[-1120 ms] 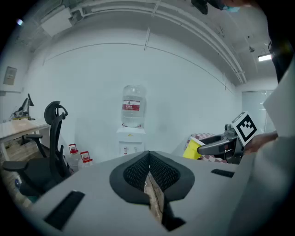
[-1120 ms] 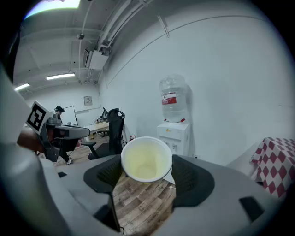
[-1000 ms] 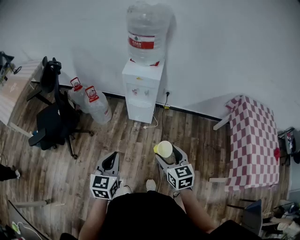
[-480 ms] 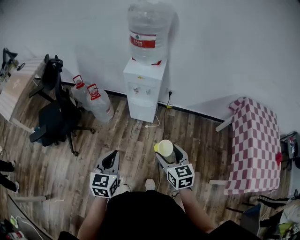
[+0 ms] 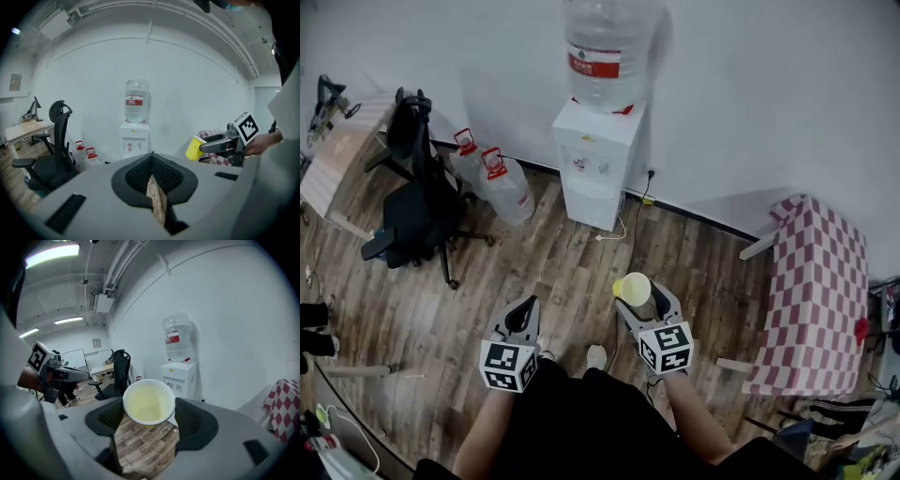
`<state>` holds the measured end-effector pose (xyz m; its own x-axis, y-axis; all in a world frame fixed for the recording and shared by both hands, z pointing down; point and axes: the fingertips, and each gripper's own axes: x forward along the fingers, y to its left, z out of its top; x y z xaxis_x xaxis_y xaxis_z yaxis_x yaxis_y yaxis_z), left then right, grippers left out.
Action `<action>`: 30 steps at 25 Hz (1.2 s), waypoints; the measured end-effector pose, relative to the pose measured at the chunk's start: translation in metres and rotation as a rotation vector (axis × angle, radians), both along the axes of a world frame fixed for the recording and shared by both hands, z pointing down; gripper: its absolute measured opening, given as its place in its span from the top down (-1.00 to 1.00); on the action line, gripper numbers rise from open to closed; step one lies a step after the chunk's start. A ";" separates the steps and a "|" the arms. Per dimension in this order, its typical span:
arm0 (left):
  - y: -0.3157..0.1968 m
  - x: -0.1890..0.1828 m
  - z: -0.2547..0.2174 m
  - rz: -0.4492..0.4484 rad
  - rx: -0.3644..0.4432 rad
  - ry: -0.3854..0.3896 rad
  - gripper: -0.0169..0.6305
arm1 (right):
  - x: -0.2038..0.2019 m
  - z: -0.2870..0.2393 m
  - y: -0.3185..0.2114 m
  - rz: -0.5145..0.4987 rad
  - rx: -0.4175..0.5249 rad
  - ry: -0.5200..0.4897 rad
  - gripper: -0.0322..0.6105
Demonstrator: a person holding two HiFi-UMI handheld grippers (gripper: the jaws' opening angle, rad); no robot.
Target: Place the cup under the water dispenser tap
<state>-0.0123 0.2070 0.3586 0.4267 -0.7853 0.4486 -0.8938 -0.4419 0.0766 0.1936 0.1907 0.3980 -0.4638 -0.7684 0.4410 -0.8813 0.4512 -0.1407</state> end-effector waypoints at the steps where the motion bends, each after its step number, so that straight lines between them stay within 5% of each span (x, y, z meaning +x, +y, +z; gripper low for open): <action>1: 0.001 0.002 0.001 -0.004 -0.003 -0.003 0.90 | 0.002 0.001 -0.001 -0.007 0.000 0.000 -0.19; 20: -0.027 -0.011 0.014 -0.031 -0.033 -0.005 0.90 | -0.019 0.004 -0.043 -0.052 -0.004 -0.033 -0.19; 30: -0.098 -0.069 0.004 0.007 0.003 0.032 0.90 | -0.073 -0.007 -0.098 -0.011 0.010 -0.022 -0.19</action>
